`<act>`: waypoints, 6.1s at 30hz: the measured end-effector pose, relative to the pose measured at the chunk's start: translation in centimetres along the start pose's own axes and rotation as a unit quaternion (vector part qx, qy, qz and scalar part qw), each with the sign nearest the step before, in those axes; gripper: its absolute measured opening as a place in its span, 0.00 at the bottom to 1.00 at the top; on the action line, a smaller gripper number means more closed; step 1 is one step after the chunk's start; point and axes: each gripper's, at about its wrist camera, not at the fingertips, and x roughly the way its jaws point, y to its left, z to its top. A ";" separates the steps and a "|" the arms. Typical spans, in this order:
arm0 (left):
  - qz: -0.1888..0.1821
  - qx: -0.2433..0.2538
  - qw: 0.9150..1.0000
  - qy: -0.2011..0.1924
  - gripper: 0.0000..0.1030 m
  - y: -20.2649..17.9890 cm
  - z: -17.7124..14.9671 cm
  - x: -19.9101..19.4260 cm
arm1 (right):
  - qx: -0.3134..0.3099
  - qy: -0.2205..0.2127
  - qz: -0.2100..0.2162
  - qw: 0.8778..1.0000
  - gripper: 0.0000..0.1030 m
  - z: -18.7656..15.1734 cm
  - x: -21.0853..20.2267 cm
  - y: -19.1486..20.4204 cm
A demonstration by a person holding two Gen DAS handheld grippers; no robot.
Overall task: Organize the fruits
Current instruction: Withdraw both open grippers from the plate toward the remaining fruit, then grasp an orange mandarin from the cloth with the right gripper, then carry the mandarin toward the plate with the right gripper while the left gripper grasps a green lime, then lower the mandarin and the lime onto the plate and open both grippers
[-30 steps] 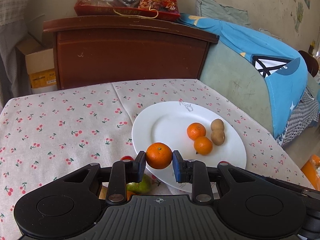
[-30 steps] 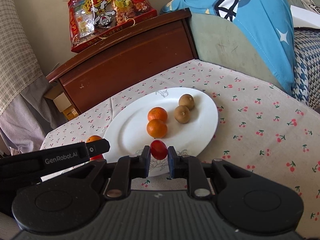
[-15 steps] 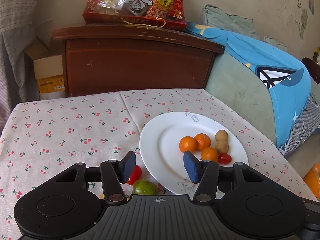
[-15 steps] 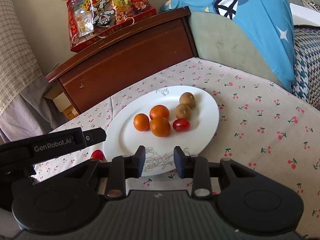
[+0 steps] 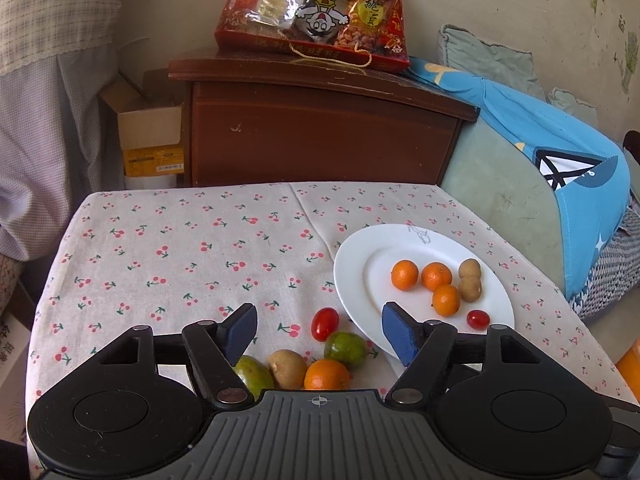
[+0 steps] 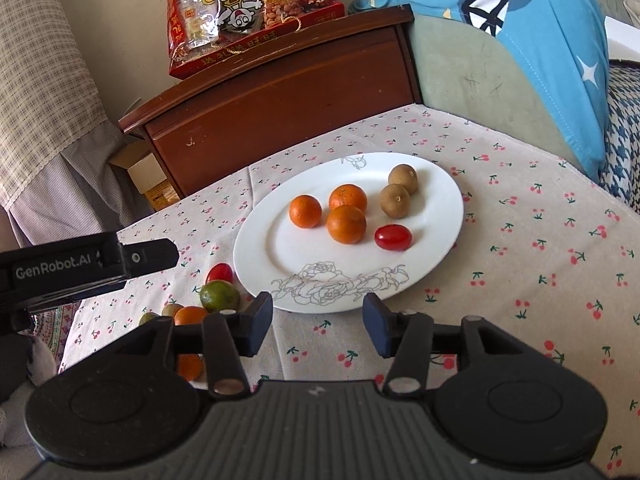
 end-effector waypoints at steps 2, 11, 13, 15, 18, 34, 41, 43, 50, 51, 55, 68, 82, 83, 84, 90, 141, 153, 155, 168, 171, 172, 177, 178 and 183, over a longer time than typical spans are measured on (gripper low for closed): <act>0.006 -0.006 1.000 0.001 0.68 0.5 -0.2 -0.4 | -0.003 0.004 0.006 1.000 0.50 -0.2 -0.2 0.2; 0.036 -0.035 0.999 0.009 0.69 3.1 -1.5 -2.2 | -0.037 0.026 0.040 0.998 0.51 -1.4 -0.6 2.1; 0.041 -0.034 0.999 0.011 0.69 3.6 -1.8 -2.5 | -0.051 0.029 0.050 0.997 0.51 -1.6 -0.7 2.8; 0.046 -0.035 0.998 0.015 0.68 4.1 -2.1 -2.6 | -0.063 0.031 0.063 0.996 0.51 -1.8 -0.7 3.5; 0.054 -0.036 0.998 0.020 0.68 4.8 -2.6 -2.6 | -0.086 0.031 0.075 0.993 0.51 -2.2 -0.8 4.5; 0.067 -0.050 0.996 0.034 0.67 6.4 -3.7 -1.5 | -0.120 0.041 0.104 0.986 0.43 -3.3 1.0 6.6; 0.062 -0.059 0.996 0.033 0.66 6.9 -4.0 -1.4 | -0.122 0.039 0.108 0.986 0.33 -3.5 1.9 7.0; 0.060 -0.060 0.996 0.034 0.65 6.9 -4.1 -1.3 | -0.125 0.039 0.105 0.986 0.27 -3.7 2.0 7.1; 0.048 -0.050 0.997 0.031 0.64 6.3 -4.2 -0.8 | -0.123 0.038 0.089 0.988 0.26 -3.5 1.8 6.7; 0.045 -0.048 0.997 0.031 0.64 6.1 -4.2 -0.8 | -0.119 0.037 0.082 0.989 0.26 -3.4 1.7 6.4; 0.037 -0.035 0.998 0.031 0.63 5.5 -4.3 -0.4 | -0.088 0.039 0.061 0.994 0.26 -2.9 1.5 5.2; 0.037 0.023 0.999 0.022 0.56 3.5 -4.6 1.7 | -0.049 0.035 0.039 0.997 0.26 -2.3 1.7 3.9; 0.027 0.049 0.998 0.011 0.30 2.8 -4.7 2.4 | -0.045 0.034 0.044 0.997 0.27 -2.4 2.0 3.8; 0.028 0.051 0.998 0.012 0.29 2.7 -4.7 2.4 | -0.045 0.033 0.044 0.997 0.27 -2.4 2.0 3.8; 0.029 0.051 0.998 0.012 0.29 2.7 -4.7 2.4 | -0.047 0.033 0.044 0.997 0.27 -2.4 2.0 3.9; 0.036 0.039 0.998 0.018 0.29 2.8 -4.8 1.9 | -0.056 0.033 0.044 0.997 0.26 -2.5 1.9 4.0; 0.010 0.058 0.998 0.000 0.29 0.5 -3.3 -1.9 | 0.049 -0.040 0.001 0.998 0.26 1.6 -1.0 -1.6; 0.043 0.043 0.997 0.037 0.38 2.3 -4.4 1.0 | 0.042 -0.026 0.007 0.999 0.26 1.1 -0.5 -1.2; 0.045 0.044 0.997 0.033 0.38 2.3 -4.5 1.4 | 0.042 -0.025 0.008 0.999 0.26 1.1 -0.4 -1.2; 0.007 0.031 0.999 -0.016 0.30 0.7 -2.4 0.0 | 0.058 -0.029 0.007 0.998 0.26 1.4 -0.2 -1.7; -0.013 0.030 0.999 -0.025 0.30 -0.2 -1.3 0.2 | 0.071 -0.035 0.010 0.997 0.26 1.7 -0.3 -2.1; -0.019 0.029 0.999 -0.025 0.30 -0.4 -1.1 0.4 | 0.074 -0.035 0.011 0.997 0.26 1.8 -0.3 -2.2; -0.037 0.038 0.998 -0.023 0.30 -1.9 0.0 2.1 | 0.077 -0.028 0.007 0.997 0.26 1.7 0.3 -2.5; -0.040 0.037 0.998 -0.021 0.30 -2.1 0.1 2.4 | 0.077 -0.026 0.006 0.997 0.26 1.7 0.4 -2.5; -0.052 0.044 0.998 -0.001 0.30 -3.1 0.0 4.4 | 0.076 -0.018 0.004 0.997 0.26 1.7 1.2 -2.5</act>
